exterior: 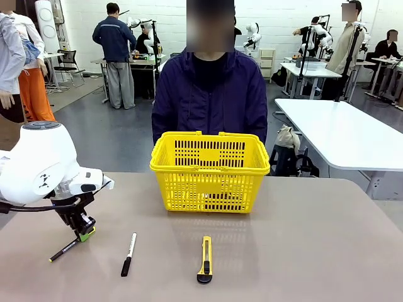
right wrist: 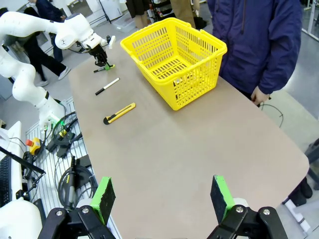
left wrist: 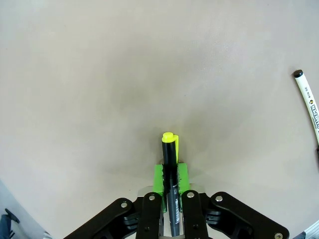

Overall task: Place the items the person wants into the basket.
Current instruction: Pick up the item the person points to and place it in the Market Basket.

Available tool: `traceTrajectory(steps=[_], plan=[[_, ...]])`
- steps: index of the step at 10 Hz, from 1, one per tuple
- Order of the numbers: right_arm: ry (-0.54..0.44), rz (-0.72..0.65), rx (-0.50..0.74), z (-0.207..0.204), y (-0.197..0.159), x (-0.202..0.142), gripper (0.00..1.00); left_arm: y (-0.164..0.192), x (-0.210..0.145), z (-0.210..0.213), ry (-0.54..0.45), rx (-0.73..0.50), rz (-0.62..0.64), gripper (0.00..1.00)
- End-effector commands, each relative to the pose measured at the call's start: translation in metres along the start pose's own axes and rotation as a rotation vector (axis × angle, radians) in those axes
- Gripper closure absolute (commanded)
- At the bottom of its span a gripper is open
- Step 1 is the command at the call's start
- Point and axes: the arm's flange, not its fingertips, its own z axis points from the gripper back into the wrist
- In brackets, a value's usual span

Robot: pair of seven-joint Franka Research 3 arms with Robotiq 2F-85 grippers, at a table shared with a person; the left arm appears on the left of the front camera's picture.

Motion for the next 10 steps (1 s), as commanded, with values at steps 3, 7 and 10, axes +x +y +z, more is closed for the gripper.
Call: traceTrajectory(steps=[3, 7, 10], plan=[[0.004, 0.005, 0.007, 0.001, -0.003, 0.002, 0.00, -0.009, -0.025, 0.009, 0.024, 0.049, -0.009, 1.00], [0.004, 0.005, 0.007, 0.001, -0.003, 0.002, 0.00, -0.033, -0.043, 0.162, 0.087, 0.059, -0.123, 0.94], [0.004, 0.005, 0.007, 0.001, -0.003, 0.002, 0.00, -0.035, -0.060, 0.246, -0.017, 0.005, -0.172, 0.94]])
